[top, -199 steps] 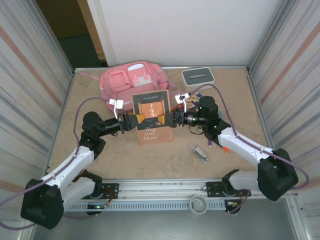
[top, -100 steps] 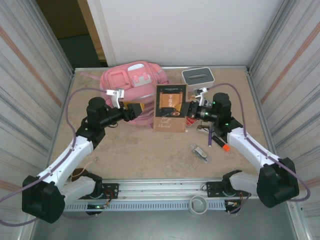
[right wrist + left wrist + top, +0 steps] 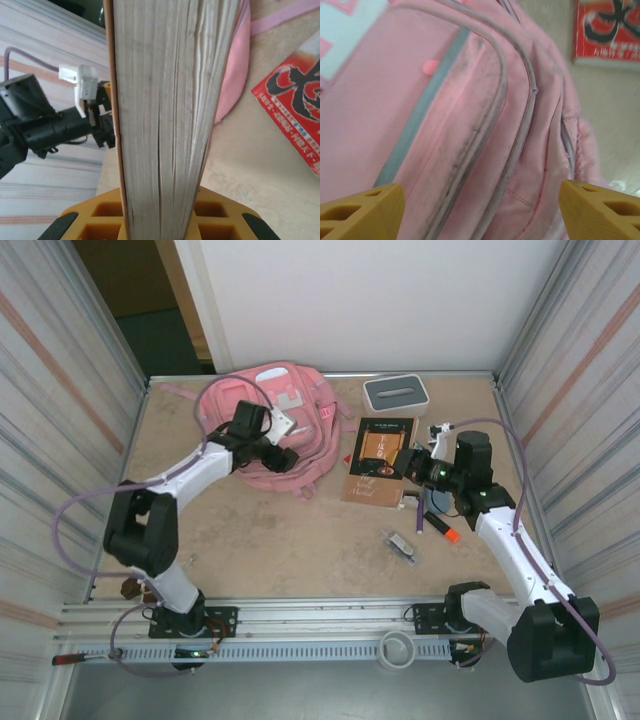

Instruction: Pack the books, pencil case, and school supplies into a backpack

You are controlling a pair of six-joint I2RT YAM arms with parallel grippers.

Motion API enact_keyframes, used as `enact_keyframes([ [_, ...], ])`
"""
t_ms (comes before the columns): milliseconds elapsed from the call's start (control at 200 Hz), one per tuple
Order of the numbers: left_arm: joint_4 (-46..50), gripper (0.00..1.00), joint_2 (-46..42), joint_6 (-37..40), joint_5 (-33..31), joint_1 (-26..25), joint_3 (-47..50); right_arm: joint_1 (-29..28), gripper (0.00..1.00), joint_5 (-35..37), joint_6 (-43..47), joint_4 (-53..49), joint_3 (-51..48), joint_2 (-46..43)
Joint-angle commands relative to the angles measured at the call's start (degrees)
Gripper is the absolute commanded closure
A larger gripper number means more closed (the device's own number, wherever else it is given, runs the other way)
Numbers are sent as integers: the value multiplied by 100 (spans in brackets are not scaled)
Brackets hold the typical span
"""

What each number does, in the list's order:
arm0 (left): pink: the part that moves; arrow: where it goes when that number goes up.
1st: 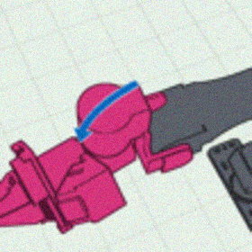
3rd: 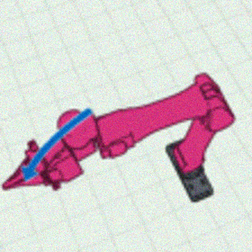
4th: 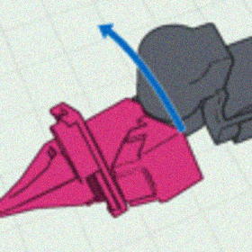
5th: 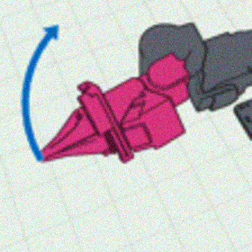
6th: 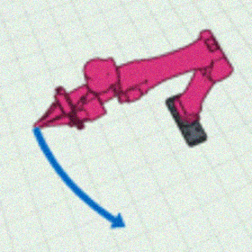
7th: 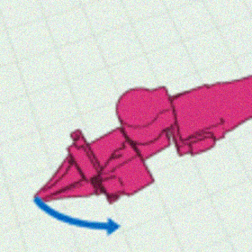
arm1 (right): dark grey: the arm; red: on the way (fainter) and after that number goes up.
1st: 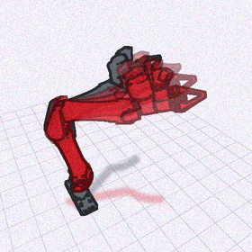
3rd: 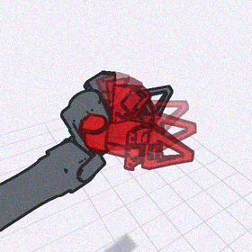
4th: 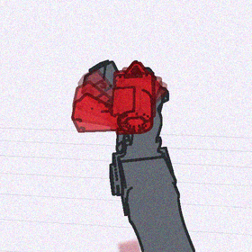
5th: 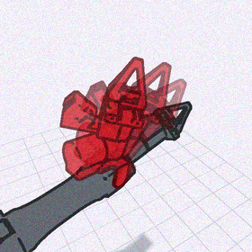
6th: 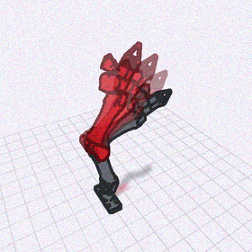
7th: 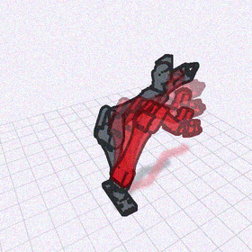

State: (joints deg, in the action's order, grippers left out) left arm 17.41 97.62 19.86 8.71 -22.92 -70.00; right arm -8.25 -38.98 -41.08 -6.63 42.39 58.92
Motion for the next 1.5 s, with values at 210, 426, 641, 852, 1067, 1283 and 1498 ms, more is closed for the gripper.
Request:
enact_keyframes([
  [210, 841, 22, 1178, 1359, -627, -46, -1122, -1, 100, -30, 45, 101, -103, -275],
  [426, 888, 50, 1635, 1378, -881, -83, -1606, -273, 100, 231, 2, 34, -103, -342],
  [641, 645, 80, 1370, 1240, -537, -68, -1513, -621, 100, 419, 251, -101, -105, -258],
  [852, 394, 93, 624, 689, 346, 220, -1321, -931, 100, 185, -112, 608, -62, 457],
  [1067, 90, 99, -325, -105, 1868, 700, -1163, -1442, 100, 183, -671, 1518, 58, 1166],
  [1283, -477, 100, -701, -939, 2811, 1140, -1075, -1807, 100, 337, -1162, 2134, 545, 2193],
  [1498, -598, 100, -841, -1108, 3194, 1293, -1046, -2091, 100, 450, -1684, 2903, 1543, 3576],
])
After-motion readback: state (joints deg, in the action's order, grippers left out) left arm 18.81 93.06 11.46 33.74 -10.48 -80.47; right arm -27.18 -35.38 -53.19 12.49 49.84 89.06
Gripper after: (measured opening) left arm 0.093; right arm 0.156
